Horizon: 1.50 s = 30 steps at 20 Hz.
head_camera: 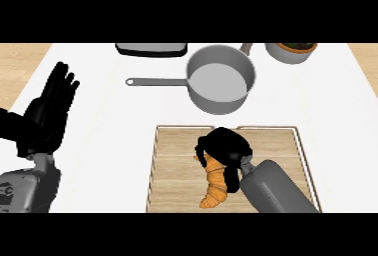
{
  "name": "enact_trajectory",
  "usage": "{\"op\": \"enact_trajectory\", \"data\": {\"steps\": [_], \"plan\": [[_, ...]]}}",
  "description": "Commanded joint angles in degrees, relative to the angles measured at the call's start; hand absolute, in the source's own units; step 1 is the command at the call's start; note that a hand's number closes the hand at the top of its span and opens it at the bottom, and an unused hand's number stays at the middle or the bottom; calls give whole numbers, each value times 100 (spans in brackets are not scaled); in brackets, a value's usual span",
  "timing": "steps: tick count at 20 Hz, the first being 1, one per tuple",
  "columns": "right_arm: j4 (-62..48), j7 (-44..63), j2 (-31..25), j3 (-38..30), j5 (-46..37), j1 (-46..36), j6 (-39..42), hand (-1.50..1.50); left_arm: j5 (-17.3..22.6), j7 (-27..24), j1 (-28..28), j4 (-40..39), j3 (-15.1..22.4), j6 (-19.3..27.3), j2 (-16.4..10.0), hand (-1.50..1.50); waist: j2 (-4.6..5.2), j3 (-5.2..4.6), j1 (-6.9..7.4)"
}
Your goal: Pick the croissant from the tray and place it in the pot
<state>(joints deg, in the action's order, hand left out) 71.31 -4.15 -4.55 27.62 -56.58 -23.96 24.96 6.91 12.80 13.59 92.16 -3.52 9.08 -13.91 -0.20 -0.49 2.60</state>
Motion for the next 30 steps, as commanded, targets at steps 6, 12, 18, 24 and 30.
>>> {"op": "enact_trajectory", "data": {"steps": [6,12,18,24,30], "plan": [[260,2686,447,644,825,-360,-1299,150,-10,-45,103,-42,290,-193,110,0,69,57,503],[914,4154,453,790,853,-999,-3052,150,-1,3,182,-79,320,-144,191,0,-18,53,506],[1114,5927,454,1130,278,-2085,-4367,150,-48,-36,243,-337,309,-162,179,0,-6,23,415],[562,7652,454,1374,-245,-3352,-4945,150,-129,12,283,-260,322,-26,235,0,5,27,337],[103,7998,452,1461,35,-3659,-5661,150,-206,-61,397,-338,265,-17,164,0,60,38,254]]}}
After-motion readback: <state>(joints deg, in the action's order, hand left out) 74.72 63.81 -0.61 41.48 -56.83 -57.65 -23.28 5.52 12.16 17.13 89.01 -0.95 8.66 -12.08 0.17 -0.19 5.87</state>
